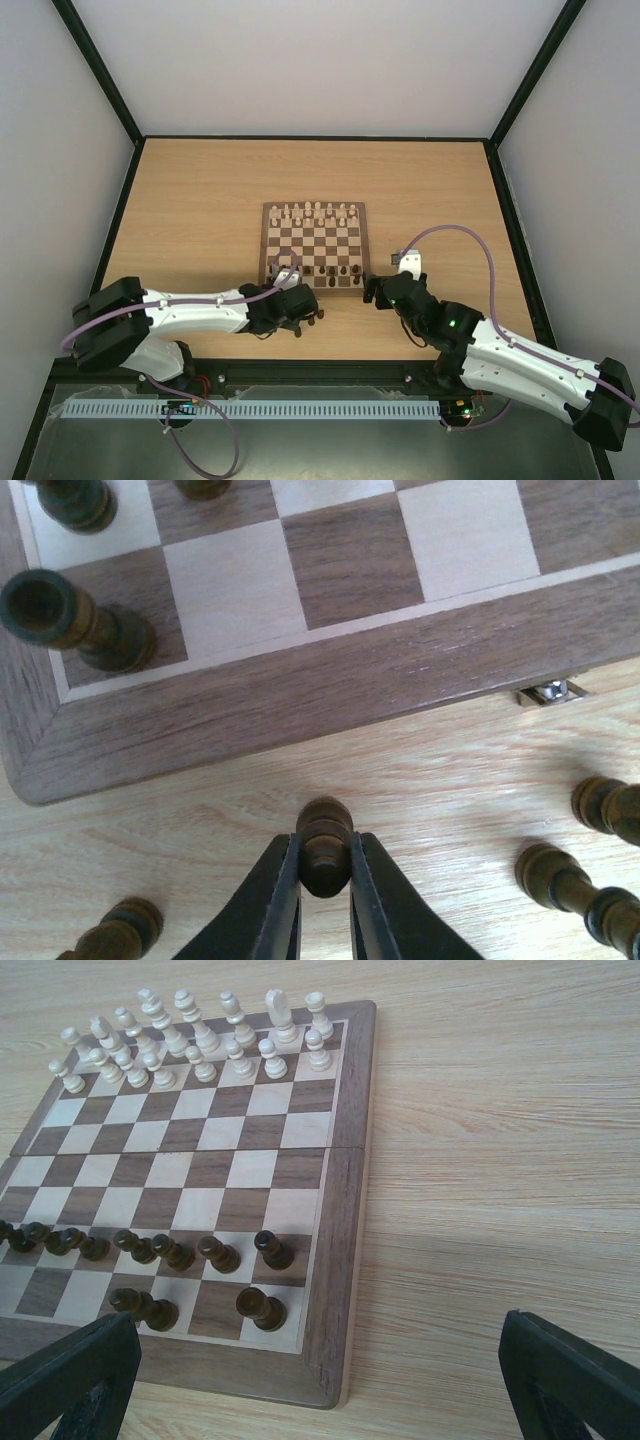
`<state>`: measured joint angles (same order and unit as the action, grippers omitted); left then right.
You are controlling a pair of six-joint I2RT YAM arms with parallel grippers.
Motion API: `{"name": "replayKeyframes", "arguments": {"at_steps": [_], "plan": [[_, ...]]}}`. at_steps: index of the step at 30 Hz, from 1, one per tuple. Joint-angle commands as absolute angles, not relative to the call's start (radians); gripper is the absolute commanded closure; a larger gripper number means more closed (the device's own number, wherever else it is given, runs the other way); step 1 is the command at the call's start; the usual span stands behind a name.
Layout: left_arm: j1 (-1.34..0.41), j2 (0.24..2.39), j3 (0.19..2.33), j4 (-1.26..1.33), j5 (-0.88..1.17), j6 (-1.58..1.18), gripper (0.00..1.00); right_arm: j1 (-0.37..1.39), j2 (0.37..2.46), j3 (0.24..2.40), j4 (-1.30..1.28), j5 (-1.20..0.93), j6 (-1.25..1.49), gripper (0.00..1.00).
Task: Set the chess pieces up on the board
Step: Pick up the chess piece at the center of the board, then place the chess piece on the chessboard.
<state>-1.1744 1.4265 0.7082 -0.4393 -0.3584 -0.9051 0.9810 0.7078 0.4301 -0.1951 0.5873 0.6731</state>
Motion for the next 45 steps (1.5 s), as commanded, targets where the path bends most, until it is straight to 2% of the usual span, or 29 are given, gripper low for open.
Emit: {"name": "replayKeyframes", "arguments": {"at_steps": [1,5,16,26,45], "plan": [[-1.181,1.442,0.745,-0.463,-0.389,-0.909,0.90,0.979,0.707,0.429,-0.183,0.598,0.665,0.01],[-1.181,1.450,0.787,-0.485,-0.402,-0.895,0.94,0.977,0.709,0.429,-0.180,0.594,0.665,0.01],[-1.120,1.455,0.965,-0.569,-0.432,-0.764,0.92,0.978,0.706,0.429,-0.183,0.594,0.664,0.01],[-1.037,1.493,0.969,-0.531,-0.393,-0.692,0.91,0.977,0.712,0.428,-0.181,0.592,0.664,0.01],[-1.013,1.558,0.963,-0.477,-0.362,-0.671,0.91,0.977,0.721,0.429,-0.178,0.585,0.662,0.01]]}}
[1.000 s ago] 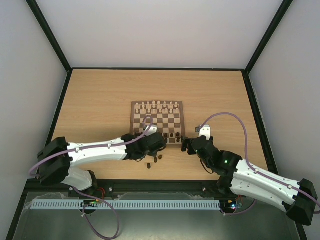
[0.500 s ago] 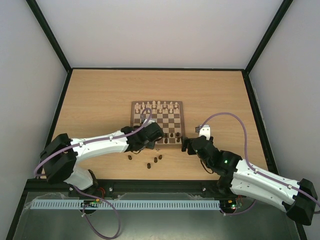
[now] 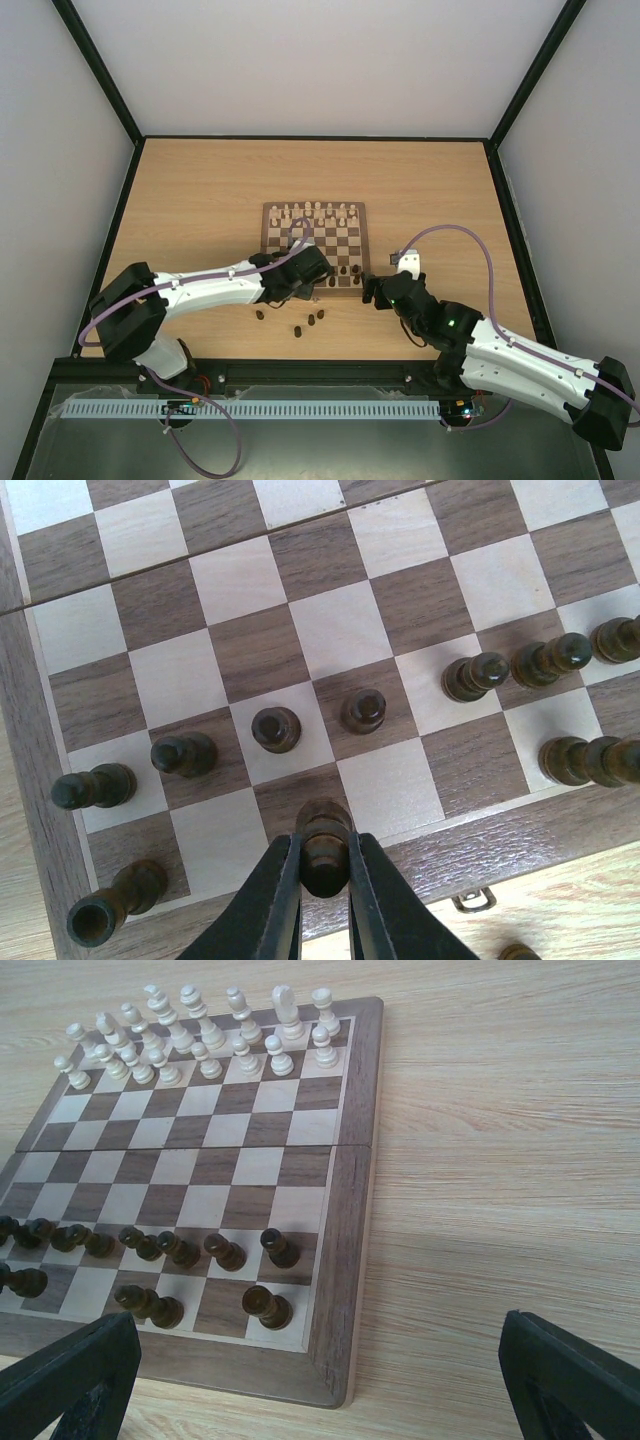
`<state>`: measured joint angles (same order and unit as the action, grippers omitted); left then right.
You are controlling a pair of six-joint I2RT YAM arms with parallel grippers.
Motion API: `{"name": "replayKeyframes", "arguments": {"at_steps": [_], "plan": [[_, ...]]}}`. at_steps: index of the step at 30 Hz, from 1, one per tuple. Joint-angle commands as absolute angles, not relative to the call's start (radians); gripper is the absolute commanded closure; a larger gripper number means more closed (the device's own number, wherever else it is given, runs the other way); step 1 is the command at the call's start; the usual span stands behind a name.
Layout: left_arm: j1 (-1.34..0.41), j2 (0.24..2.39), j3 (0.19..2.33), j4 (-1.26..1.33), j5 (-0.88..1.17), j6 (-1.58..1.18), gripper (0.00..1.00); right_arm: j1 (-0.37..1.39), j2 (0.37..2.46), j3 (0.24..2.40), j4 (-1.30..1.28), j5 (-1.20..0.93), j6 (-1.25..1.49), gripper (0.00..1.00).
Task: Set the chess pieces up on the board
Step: Place the chess piece on the chessboard.
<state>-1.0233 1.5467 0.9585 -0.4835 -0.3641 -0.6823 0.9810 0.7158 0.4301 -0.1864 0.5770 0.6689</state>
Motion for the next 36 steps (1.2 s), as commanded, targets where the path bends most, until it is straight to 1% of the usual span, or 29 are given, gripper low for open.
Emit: {"name": "replayKeyframes", "arguments": {"at_steps": [1,21,36], "plan": [[-1.012,1.561,0.965,-0.477,-0.362,-0.670,0.91,0.977,0.722,0.429,-0.178,0.585,0.661,0.01],[-1.006,1.588,0.965,-0.459,-0.349,-0.664,0.90,0.978,0.733,0.431,-0.173,0.578,0.660,0.01],[-0.999,1.586,0.957,-0.465,-0.350,-0.666,0.86,0.978,0.741,0.431,-0.170,0.574,0.659,0.01]]}}
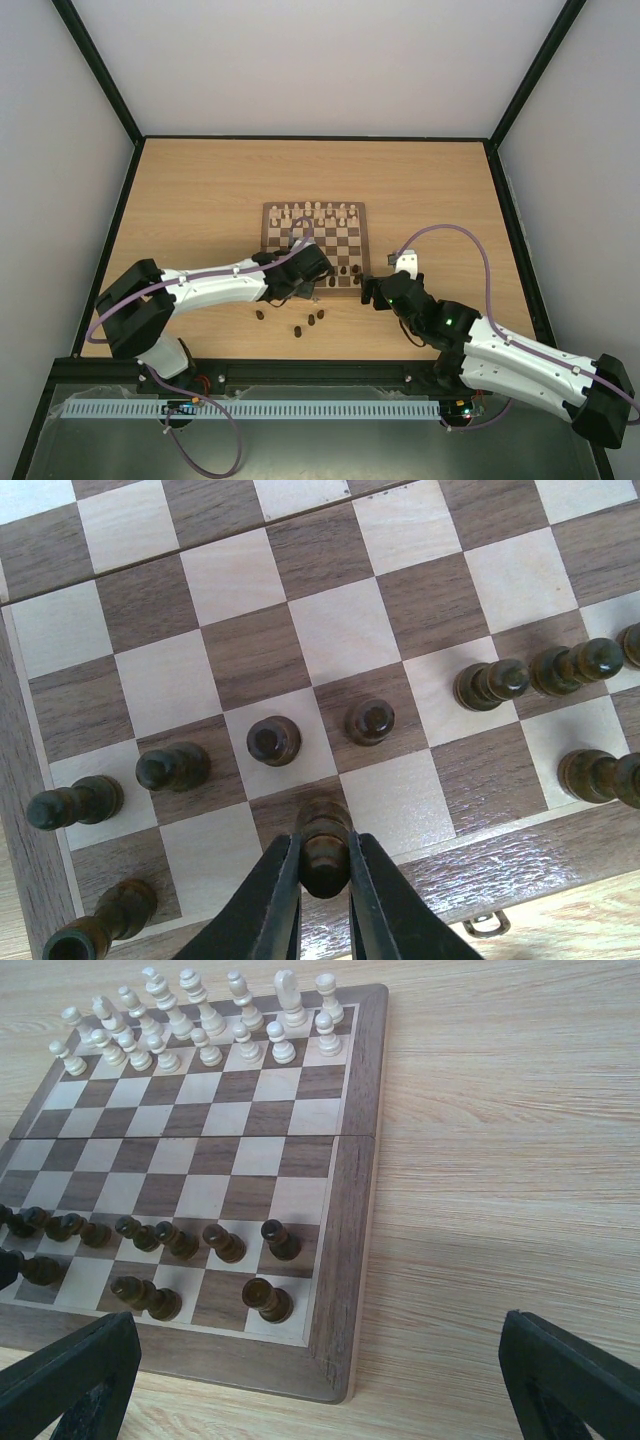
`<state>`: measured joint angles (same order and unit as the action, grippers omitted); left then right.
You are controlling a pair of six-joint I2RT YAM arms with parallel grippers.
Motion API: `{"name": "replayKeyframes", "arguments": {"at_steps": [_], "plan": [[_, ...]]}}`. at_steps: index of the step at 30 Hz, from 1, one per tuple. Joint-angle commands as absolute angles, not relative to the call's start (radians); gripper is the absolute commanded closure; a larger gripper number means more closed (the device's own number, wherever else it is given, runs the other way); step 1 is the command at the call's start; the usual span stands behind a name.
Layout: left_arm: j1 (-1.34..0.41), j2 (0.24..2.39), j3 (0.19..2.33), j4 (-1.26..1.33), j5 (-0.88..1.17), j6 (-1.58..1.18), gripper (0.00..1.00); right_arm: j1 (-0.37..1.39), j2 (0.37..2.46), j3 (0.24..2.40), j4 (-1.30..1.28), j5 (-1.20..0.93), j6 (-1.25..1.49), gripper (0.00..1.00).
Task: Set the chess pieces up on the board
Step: Place the chess piece on the chessboard.
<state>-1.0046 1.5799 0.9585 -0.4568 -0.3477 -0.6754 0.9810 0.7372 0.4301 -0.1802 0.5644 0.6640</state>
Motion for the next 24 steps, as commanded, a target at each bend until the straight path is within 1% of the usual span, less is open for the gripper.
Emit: {"name": "replayKeyframes", "arguments": {"at_steps": [1,15,24], "plan": [[-0.999,1.584,0.957,-0.466,-0.350,-0.668,0.86,0.977,0.741,0.430,-0.170,0.574,0.659,0.01],[-0.999,1.577,0.943,-0.469,-0.353,-0.676,0.80,0.978,0.749,0.431,-0.168,0.571,0.658,0.01],[-0.999,1.571,0.935,-0.473,-0.353,-0.681,0.80,0.977,0.754,0.432,-0.166,0.569,0.656,0.01]]}}
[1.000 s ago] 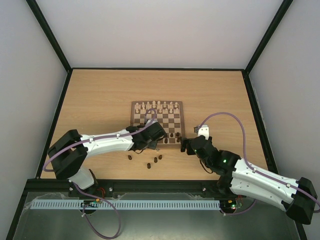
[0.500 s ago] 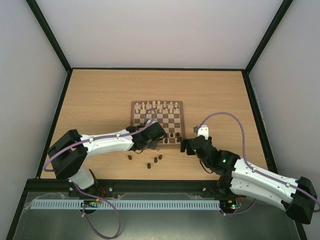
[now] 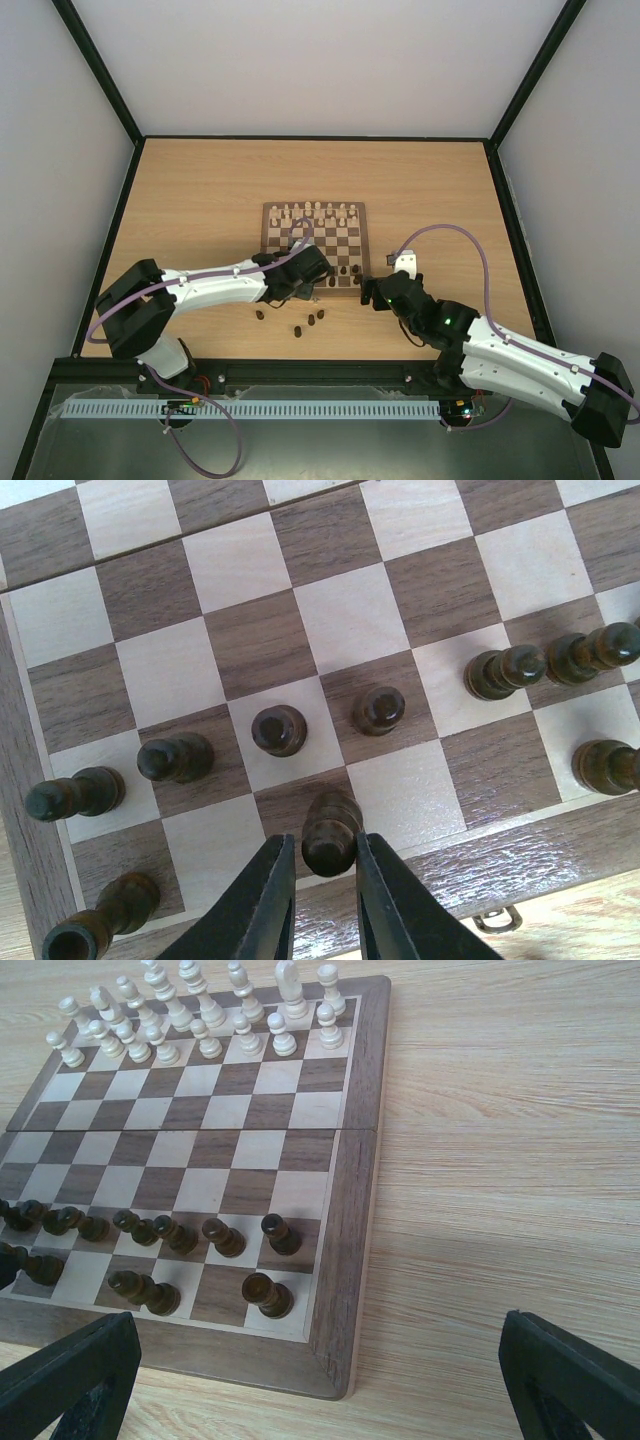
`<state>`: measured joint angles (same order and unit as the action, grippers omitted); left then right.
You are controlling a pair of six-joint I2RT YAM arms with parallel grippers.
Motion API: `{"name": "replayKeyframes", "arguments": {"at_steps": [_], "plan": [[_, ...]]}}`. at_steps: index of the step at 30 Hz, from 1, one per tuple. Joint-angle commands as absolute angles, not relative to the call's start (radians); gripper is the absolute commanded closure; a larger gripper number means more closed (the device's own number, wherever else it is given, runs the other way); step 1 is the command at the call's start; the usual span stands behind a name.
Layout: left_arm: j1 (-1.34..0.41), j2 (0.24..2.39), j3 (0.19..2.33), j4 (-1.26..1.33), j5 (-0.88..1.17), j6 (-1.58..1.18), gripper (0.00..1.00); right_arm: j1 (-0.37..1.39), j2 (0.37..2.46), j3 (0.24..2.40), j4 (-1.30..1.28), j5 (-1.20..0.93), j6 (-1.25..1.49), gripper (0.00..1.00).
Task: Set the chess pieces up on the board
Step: Place the chess piece on the chessboard.
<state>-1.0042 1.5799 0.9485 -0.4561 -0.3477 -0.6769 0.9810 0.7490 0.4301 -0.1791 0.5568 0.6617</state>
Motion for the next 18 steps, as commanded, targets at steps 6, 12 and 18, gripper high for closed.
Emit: {"name": "replayKeyframes", "arguments": {"at_steps": [6,12,18], "plan": [[-1.000,1.550,0.925,-0.481,-0.354,-0.688,0.80,0.977,0.755,0.431,-0.166,0.567,0.655,0.01],[-1.000,1.537,0.918,-0.487,-0.360,-0.694,0.80,0.978,0.758,0.432,-0.164,0.566,0.655,0.01],[-1.002,1.530,0.918,-0.489,-0.362,-0.697,0.79,0.976,0.760,0.432,-0.163,0.565,0.654,0.01]]}}
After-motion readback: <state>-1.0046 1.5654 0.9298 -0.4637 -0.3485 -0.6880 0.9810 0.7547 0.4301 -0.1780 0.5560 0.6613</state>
